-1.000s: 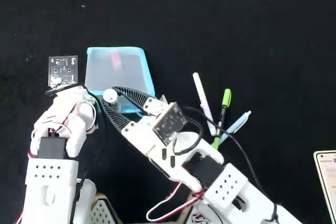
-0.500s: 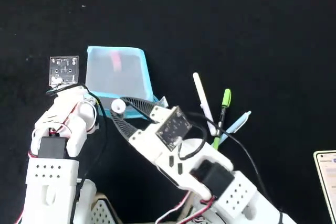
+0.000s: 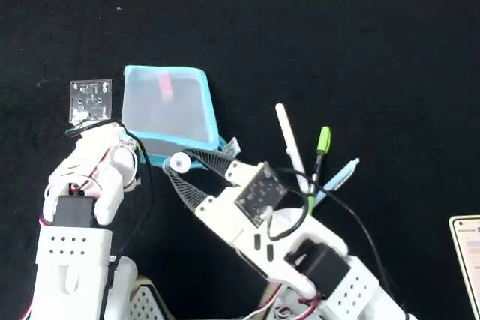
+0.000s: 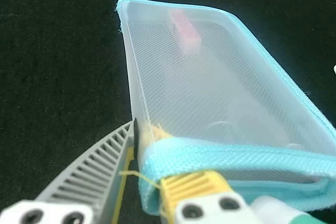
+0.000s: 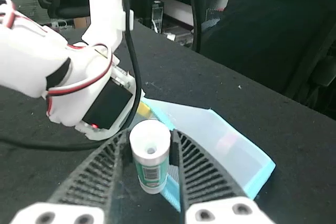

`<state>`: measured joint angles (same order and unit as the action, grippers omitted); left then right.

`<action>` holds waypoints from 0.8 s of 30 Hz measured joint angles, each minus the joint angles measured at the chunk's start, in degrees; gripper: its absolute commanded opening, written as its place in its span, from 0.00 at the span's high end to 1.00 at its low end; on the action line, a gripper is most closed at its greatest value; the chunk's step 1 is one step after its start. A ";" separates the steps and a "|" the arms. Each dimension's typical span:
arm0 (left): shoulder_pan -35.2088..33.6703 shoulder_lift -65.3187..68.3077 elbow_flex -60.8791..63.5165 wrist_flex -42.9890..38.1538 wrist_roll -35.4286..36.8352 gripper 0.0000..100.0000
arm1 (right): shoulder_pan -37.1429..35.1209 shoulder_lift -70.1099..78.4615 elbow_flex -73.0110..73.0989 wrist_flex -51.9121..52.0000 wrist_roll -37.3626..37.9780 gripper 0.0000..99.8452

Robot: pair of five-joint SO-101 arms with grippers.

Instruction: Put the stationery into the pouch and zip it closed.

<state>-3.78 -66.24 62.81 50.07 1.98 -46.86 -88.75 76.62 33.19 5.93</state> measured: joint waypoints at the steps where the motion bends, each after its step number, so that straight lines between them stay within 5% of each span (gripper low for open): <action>1: 0.00 0.00 0.00 0.00 0.00 0.97 | 0.00 -0.44 0.09 -0.18 0.00 0.99; 14: -0.09 0.00 0.00 0.00 0.00 0.97 | 0.09 -1.85 8.53 -19.69 0.09 0.99; 24: -0.09 0.00 0.00 0.00 0.00 0.97 | 4.22 -3.34 14.68 -20.57 0.00 0.99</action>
<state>-3.87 -66.24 62.81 50.07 1.98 -42.64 -92.09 91.30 12.62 5.93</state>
